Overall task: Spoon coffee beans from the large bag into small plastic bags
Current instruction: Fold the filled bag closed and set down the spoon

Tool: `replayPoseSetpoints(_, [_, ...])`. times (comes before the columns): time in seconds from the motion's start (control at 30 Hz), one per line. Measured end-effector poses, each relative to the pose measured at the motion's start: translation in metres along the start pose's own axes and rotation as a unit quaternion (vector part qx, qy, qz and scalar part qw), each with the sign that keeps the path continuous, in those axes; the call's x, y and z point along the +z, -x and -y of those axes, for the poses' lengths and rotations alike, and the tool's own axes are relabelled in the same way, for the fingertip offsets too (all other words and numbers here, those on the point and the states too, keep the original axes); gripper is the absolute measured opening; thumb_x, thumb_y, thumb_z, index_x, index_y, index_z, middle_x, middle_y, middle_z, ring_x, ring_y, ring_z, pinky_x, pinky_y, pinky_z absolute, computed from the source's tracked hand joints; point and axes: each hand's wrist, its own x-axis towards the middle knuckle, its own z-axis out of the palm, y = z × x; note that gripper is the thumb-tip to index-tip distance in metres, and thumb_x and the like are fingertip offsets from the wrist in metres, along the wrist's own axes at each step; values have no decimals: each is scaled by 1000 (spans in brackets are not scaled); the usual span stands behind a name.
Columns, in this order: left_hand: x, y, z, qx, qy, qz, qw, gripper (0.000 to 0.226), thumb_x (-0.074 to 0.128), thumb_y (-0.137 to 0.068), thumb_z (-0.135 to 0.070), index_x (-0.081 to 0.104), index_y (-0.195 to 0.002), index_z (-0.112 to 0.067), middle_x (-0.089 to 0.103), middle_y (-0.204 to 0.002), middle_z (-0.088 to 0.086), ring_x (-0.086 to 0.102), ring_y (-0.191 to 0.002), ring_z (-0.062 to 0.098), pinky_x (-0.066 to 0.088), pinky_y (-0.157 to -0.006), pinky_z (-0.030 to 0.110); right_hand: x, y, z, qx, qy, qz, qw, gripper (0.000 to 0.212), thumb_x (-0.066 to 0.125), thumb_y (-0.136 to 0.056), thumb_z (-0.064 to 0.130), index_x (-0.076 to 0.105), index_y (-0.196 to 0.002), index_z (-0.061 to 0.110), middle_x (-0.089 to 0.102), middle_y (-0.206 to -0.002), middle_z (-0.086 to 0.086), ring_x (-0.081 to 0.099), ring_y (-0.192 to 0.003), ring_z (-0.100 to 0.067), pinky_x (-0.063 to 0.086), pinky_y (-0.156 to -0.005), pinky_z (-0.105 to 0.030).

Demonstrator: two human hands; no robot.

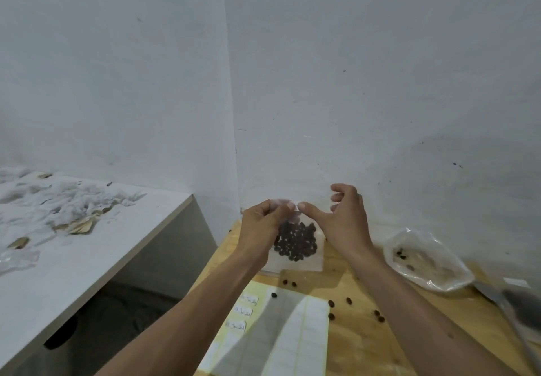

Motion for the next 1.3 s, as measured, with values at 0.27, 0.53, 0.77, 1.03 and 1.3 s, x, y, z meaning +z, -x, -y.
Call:
replayPoseSetpoints(0.27, [14,5,3,-17,4,-5,1000,19,69,-93,-14,75,-86,2,73,-73,10,68,-68,15,56,-65,20,3,0,-18,55,-198,65,977,16,81,-83,35,80,-84,19,79,-80,3,76,-83,-19,61,-85,-39])
replayPoseSetpoints(0.53, [54,-5,3,-10,-8,-27,1000,26,71,-92,-15,71,-79,7,70,-69,4,63,-64,9,52,-67,20,-32,-3,-36,42,-176,81,980,26,78,-85,42,76,-101,21,78,-98,5,72,-97,-10,56,-92,-33])
replayPoseSetpoints(0.77, [142,0,13,-49,-92,112,988,41,81,-84,-33,65,-115,-12,72,-103,5,71,-94,20,60,-79,32,-140,6,-95,121,-181,41,975,46,83,-80,6,64,-120,16,75,-106,-9,75,-90,-19,62,-71,-29])
replayPoseSetpoints(1.03, [279,46,42,87,-232,293,923,85,80,-84,-15,31,-154,-12,58,-103,-3,63,-95,18,56,-80,31,-255,23,-161,226,-102,-165,955,66,83,-80,10,54,-138,12,64,-126,-8,64,-105,-22,53,-89,-34])
replayPoseSetpoints(1.3, [349,75,92,155,-491,379,769,34,64,-87,-33,68,-112,-10,54,-127,18,38,-131,38,37,-104,37,-281,48,-213,262,170,-57,948,56,64,-98,26,48,-145,1,55,-145,-19,53,-130,-36,43,-103,-37])
